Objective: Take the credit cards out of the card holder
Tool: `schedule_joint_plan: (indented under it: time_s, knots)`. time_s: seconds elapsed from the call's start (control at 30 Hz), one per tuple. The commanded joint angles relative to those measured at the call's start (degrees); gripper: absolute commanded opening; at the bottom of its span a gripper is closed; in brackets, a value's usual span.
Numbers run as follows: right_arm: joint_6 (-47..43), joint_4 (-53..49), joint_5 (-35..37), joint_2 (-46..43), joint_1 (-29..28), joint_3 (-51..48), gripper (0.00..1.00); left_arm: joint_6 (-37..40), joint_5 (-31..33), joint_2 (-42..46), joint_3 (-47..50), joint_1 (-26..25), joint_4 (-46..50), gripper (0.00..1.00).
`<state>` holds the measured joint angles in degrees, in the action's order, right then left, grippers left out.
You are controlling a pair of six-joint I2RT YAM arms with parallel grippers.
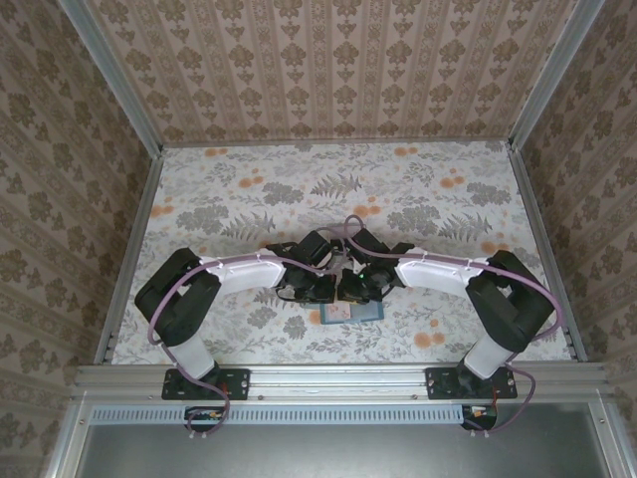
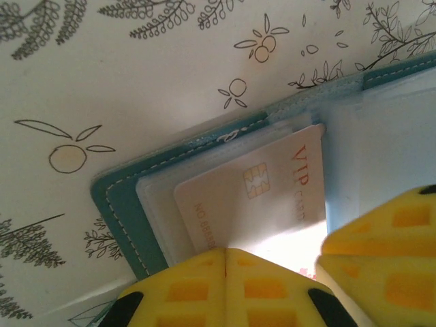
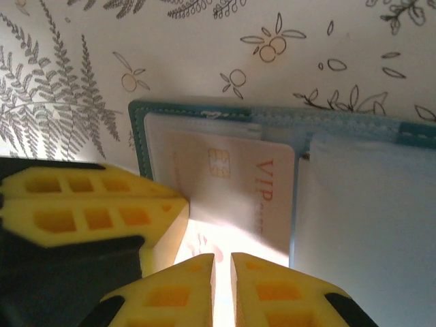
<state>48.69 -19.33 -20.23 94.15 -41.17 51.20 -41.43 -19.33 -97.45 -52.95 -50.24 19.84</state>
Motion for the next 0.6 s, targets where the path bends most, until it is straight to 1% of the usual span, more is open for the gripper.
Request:
schedule_joint_plan:
  time_s: [0.0,0.2,0.47,0.57]
  knots:
    - [1.21,2.52,-1.64,1.47,0.38,-1.08,0.14,0.06,0.44,-0.32,1.39,-0.50,1.37,0.04]
    - [0.00,0.44,1.31,1.98,0.65,-1.49,0.18,0.20,0.71,-0.03,1.39,-0.51,1.74,0.03]
    - [-0.14,1.11,1.71,2.20,1.18,-2.97,0.20,0.27,0.80,-0.12,1.36,-0.45,1.92,0.03]
    - [0.00,1.47,2.01,2.22,1.27,-3.54,0.23,0.17,0.83,-0.13,1.60,-0.41,1.82,0.03]
